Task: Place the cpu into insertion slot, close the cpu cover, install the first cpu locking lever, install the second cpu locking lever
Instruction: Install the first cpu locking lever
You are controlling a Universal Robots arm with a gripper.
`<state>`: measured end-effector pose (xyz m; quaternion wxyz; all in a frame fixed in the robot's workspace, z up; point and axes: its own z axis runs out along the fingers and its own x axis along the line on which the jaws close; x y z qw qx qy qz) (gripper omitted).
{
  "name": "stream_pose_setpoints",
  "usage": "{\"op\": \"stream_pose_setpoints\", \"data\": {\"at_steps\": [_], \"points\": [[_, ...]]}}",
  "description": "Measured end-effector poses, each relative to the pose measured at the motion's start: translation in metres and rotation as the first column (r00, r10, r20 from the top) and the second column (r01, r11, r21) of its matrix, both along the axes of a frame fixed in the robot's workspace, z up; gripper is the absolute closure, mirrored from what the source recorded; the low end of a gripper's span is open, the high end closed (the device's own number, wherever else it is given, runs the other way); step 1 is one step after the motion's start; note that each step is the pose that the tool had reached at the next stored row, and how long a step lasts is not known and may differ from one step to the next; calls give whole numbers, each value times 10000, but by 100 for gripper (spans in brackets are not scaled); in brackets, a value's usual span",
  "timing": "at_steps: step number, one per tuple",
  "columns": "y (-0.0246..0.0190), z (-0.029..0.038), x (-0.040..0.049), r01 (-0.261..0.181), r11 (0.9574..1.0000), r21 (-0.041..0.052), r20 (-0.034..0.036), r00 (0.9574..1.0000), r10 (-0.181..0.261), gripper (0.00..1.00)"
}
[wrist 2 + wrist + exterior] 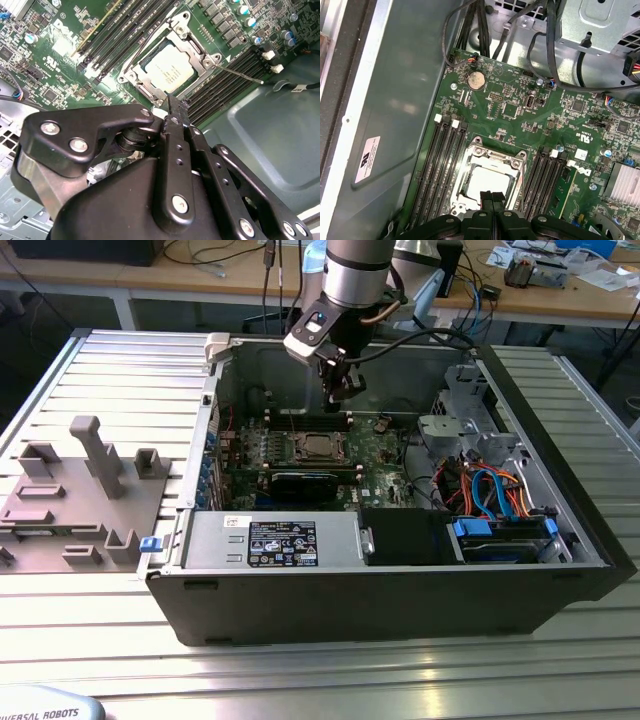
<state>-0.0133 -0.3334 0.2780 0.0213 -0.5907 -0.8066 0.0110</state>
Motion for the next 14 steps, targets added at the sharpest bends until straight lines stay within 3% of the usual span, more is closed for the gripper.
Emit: {"op": "stream_pose_setpoints", "data": {"at_steps": [14], "points": [[0,0,0,-86,10000,-1,0,10000,86,89]]}}
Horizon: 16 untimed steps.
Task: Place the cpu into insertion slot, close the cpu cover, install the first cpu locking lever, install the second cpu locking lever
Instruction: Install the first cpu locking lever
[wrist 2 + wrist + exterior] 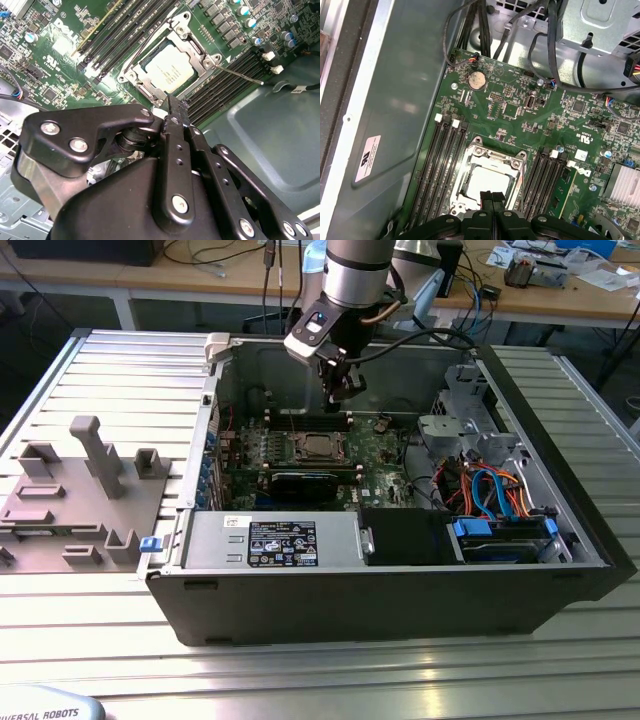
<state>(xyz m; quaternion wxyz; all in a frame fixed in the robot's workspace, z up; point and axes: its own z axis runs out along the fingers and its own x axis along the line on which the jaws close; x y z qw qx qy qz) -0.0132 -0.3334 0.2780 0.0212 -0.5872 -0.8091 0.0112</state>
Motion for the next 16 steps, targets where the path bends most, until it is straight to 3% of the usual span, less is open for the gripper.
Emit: {"op": "stream_pose_setpoints", "data": {"at_steps": [16], "points": [[0,0,0,-332,9994,0,0,9994,332,89]]}}
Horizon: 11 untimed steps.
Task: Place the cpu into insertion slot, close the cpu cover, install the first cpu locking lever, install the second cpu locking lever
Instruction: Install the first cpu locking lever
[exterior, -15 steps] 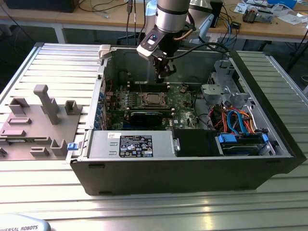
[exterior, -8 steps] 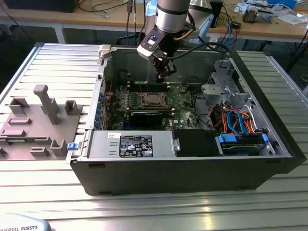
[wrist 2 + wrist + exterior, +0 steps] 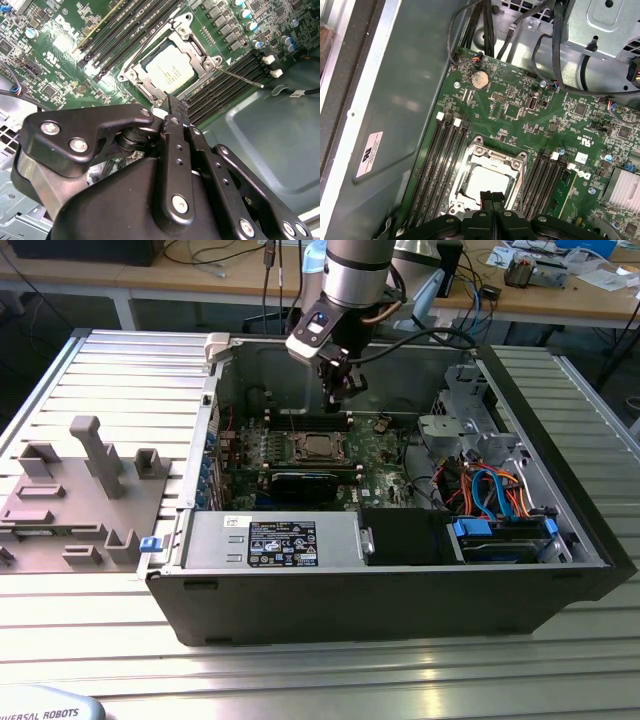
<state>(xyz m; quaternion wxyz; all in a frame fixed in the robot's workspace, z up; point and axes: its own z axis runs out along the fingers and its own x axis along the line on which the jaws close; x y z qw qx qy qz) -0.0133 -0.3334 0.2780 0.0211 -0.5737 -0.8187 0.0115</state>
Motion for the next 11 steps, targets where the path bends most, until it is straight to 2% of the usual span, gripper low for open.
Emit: {"op": "stream_pose_setpoints", "data": {"at_steps": [11], "points": [[0,0,0,-321,9995,1,0,9995,321,89]]}}
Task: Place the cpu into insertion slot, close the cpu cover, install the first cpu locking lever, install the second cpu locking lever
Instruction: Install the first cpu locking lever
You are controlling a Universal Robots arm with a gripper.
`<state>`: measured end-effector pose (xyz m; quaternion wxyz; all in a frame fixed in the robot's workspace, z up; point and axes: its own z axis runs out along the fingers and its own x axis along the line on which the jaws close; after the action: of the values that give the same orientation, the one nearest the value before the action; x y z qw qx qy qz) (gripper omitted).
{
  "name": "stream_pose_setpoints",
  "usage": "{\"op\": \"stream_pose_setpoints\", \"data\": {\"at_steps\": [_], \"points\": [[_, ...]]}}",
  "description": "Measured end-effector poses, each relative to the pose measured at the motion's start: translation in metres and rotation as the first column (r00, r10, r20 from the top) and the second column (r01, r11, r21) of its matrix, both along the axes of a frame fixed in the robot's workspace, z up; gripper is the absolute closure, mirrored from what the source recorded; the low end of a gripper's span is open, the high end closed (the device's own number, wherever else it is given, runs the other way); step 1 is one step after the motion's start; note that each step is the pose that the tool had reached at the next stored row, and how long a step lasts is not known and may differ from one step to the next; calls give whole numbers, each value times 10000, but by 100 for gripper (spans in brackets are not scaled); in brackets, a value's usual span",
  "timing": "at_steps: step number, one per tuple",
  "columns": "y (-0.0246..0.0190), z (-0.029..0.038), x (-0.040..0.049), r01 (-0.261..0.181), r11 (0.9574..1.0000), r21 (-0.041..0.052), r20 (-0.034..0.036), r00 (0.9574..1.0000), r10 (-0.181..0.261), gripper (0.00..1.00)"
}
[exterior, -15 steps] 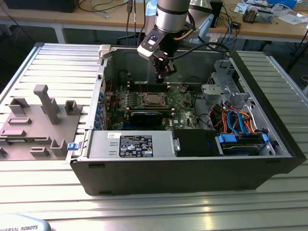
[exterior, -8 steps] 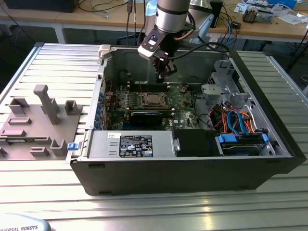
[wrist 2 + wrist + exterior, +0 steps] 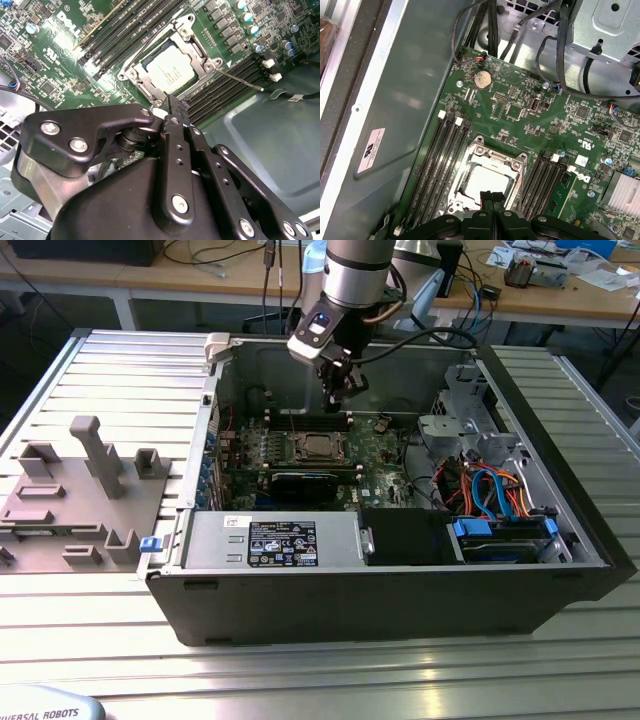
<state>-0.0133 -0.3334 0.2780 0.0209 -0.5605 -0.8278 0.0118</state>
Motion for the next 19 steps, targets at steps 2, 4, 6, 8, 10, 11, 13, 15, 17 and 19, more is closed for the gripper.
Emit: {"op": "stream_pose_setpoints", "data": {"at_steps": [2,4,6,8,10,11,13,15,17,19], "points": [[0,0,0,-62,10000,-1,0,10000,62,89],[0,0,0,-127,9999,0,0,9999,127,89],[0,0,0,-180,9998,-1,1,9998,180,89],[0,0,0,-221,9998,0,0,9998,221,89],[0,0,0,-259,9997,-1,0,9997,259,89],[0,0,0,-290,9996,-1,0,9996,290,89],[0,0,0,-323,9995,0,0,9995,323,89],[0,0,0,-382,9993,0,0,9993,382,89],[0,0,0,-444,9990,-1,0,9990,444,89],[0,0,0,-481,9988,-1,0,9988,481,89]]}}
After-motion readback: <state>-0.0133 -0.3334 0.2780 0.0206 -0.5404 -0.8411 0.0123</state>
